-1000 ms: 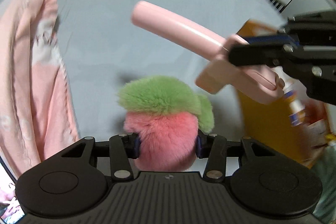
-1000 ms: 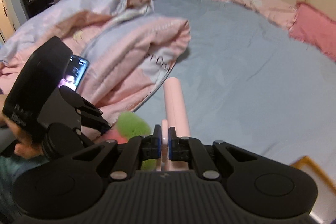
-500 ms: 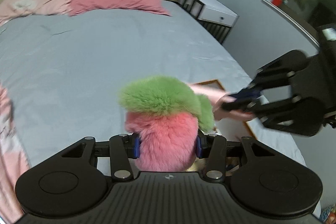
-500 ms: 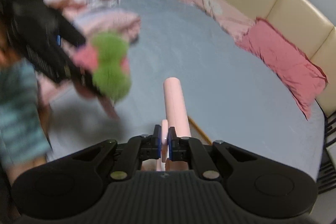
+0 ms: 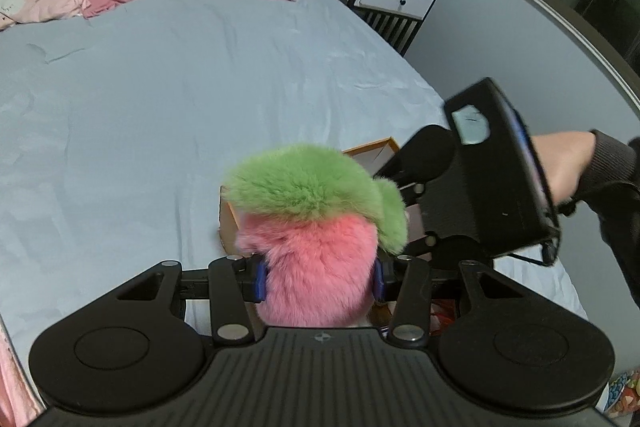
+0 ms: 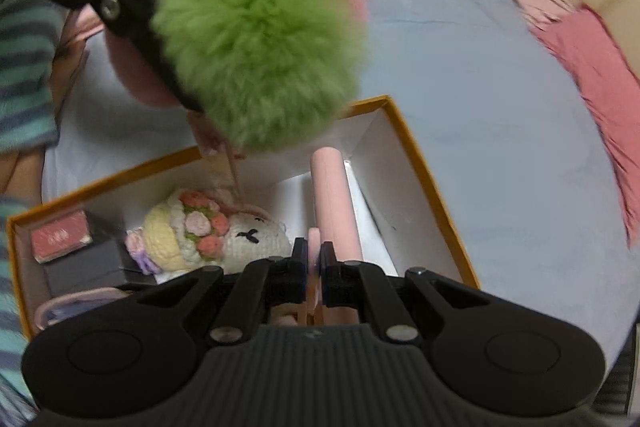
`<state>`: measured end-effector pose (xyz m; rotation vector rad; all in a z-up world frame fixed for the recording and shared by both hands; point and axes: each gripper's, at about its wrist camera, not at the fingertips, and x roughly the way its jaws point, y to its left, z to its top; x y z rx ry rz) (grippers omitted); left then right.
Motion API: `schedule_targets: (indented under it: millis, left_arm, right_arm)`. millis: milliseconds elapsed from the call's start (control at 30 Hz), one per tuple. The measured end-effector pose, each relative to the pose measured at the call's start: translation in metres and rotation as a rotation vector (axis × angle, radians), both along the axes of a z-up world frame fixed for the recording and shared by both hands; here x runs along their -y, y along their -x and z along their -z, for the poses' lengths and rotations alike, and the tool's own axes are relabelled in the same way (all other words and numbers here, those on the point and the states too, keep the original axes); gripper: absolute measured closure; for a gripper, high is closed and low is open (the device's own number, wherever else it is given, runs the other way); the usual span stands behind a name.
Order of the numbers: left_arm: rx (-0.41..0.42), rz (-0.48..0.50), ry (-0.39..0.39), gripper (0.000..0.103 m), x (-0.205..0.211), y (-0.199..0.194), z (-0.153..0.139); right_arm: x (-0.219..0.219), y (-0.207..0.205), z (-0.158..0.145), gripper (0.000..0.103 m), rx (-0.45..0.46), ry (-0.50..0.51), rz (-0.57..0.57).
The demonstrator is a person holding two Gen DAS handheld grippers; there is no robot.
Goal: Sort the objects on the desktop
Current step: 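Carry the pompom and selfie stick over the orange box with both grippers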
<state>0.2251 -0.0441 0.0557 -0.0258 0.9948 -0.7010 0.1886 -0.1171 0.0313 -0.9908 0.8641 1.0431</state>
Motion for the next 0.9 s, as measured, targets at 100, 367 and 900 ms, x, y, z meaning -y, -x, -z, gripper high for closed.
schedule_targets:
  millis: [100,367,900]
  left_arm:
    - [-0.008,0.008,-0.007,0.051,0.006,-0.004,0.006]
    - [-0.044,0.024,-0.016,0.051,0.02,-0.018,0.022]
    - [-0.055,0.066,-0.051,0.051,0.04,-0.012,0.024]
  right_arm:
    - [0.002,-0.014,0.011,0.097,-0.034,0.014,-0.028]
    - [0.011,-0.045,0.028,0.095,-0.057,0.025,-0.054]
    - [0.036,-0.042,0.013,0.098,0.132,-0.067,0.066]
